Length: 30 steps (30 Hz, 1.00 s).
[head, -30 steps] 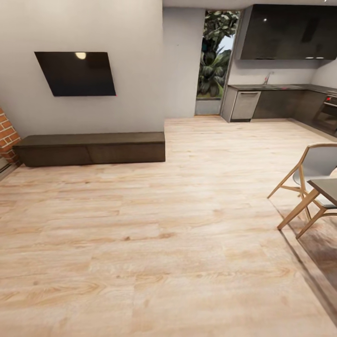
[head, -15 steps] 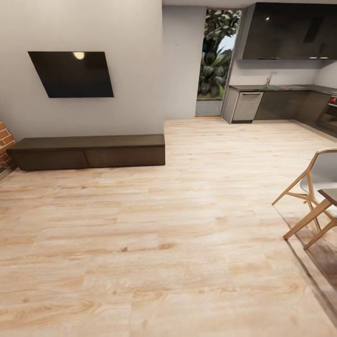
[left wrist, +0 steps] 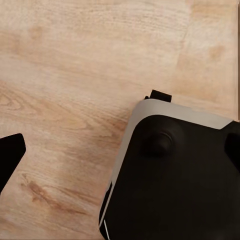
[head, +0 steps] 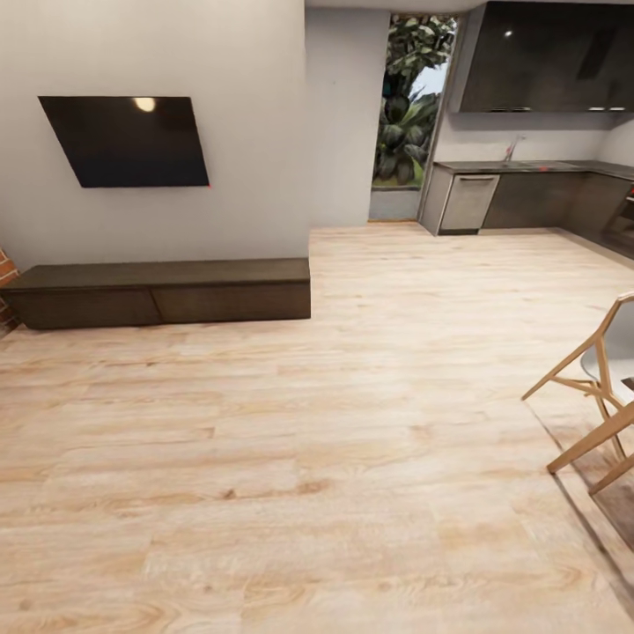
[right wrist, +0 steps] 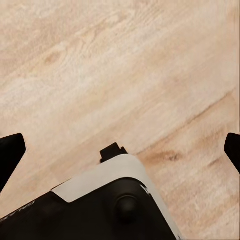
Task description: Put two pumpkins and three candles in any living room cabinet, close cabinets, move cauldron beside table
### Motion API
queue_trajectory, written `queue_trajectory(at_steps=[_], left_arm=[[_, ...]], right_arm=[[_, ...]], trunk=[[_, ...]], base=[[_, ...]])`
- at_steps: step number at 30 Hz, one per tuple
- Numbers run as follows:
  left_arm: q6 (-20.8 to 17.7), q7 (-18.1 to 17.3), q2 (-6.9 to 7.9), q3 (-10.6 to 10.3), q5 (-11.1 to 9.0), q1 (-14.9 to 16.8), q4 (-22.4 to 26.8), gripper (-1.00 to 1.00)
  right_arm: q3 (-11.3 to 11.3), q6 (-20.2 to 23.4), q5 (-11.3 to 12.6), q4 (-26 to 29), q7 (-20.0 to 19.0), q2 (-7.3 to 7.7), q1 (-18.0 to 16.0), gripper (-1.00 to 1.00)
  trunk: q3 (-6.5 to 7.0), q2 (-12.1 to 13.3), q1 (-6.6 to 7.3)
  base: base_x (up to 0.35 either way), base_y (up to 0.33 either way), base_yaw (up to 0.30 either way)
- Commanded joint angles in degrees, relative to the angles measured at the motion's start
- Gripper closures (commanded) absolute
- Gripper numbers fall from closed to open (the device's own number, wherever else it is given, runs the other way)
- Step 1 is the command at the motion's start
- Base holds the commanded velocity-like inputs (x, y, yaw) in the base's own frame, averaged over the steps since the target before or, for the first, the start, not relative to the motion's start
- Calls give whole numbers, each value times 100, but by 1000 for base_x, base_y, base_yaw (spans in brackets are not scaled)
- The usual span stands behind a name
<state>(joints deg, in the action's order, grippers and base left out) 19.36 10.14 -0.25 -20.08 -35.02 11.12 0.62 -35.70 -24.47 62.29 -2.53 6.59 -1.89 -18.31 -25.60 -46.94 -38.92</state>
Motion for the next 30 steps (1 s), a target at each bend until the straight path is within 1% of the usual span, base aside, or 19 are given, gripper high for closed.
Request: queue_trajectory(at_steps=[1, 11, 30], left_arm=[[22, 32, -2, -48, -20, 0, -1, -100], [127, 32, -2, -54, -21, -73, 0, -100], [138, 32, -2, -54, -21, -75, 0, -100]], right_arm=[[-41, -14, 8, -14, 18, -8, -6, -100], [-42, -14, 11, -20, 18, -22, -6, -100], [-42, -14, 12, -20, 18, -13, -6, -100]], trunk=[[-5, -4, -4], [-5, -4, -4], [-5, -4, -4]], base=[[309, 0, 0], [309, 0, 0], [308, 0, 0]])
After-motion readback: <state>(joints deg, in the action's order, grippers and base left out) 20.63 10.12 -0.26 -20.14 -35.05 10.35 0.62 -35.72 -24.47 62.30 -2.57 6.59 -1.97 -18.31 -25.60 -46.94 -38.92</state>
